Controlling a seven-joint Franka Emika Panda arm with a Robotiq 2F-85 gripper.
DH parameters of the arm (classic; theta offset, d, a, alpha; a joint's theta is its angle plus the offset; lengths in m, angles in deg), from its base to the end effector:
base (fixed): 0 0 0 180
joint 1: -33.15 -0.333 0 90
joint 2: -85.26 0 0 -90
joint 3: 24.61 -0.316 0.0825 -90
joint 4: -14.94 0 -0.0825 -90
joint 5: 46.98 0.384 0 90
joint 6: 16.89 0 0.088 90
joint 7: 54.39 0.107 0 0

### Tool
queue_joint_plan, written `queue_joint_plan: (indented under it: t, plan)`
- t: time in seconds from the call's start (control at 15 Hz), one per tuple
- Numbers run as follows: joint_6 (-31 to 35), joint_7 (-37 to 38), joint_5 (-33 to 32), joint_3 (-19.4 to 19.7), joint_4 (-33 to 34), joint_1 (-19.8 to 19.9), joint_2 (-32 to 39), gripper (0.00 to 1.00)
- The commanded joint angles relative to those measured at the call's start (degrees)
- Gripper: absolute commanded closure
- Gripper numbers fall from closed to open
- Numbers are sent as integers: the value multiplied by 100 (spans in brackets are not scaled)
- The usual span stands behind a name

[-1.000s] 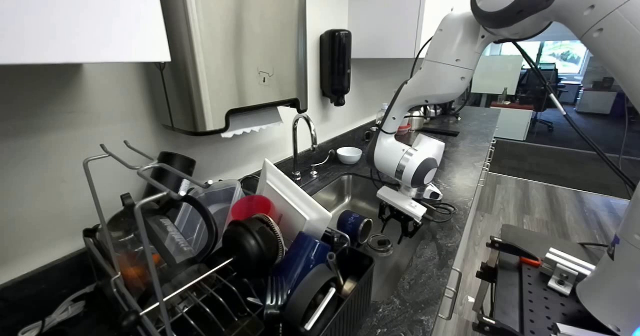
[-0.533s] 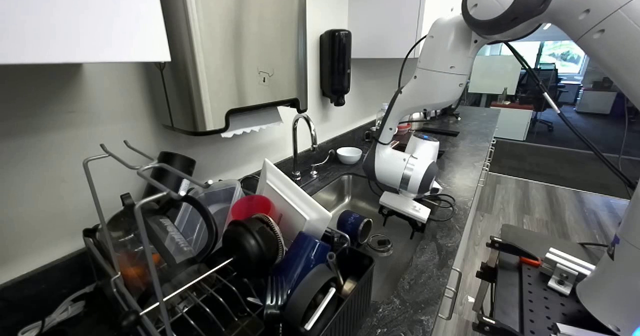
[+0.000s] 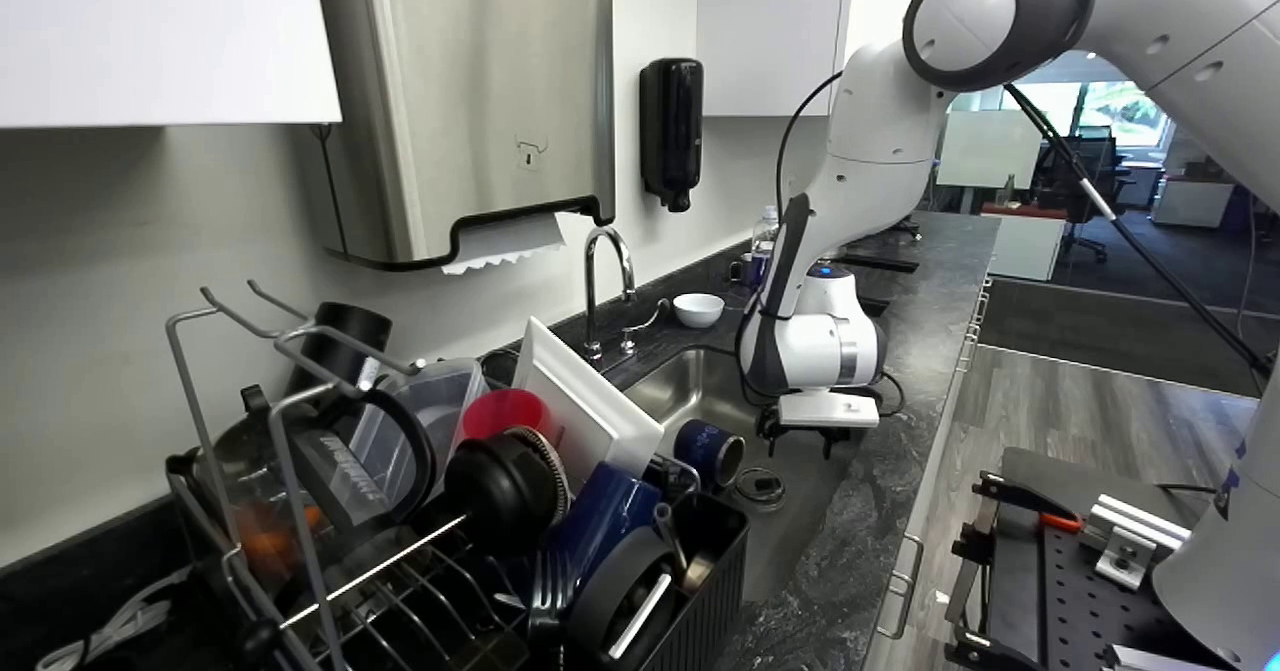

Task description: Take the lid off of the blue cup in the sink and place it on the edge outside of the sink

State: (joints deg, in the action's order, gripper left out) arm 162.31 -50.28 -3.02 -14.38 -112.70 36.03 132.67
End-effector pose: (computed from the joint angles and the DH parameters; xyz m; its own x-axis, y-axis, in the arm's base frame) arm 0.4534 -0.1817 0.0226 0.5317 -0.8343 0.1459 -0.8446 -0.5350 0.0188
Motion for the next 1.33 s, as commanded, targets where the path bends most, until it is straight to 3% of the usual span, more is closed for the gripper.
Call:
queue_joint_plan:
  t: [0.0,0.2,0.47,0.73,1.27]
  plan:
    - [-194,-13,-1283,326,-3,-109,-72,0]
    - [-151,-146,-2474,235,102,189,-142,0]
    - [-410,-186,-3325,90,326,451,-126,0]
    - [-732,-339,-3802,-33,477,619,-95,0]
    - [-1266,-501,-4164,-106,782,670,30,0]
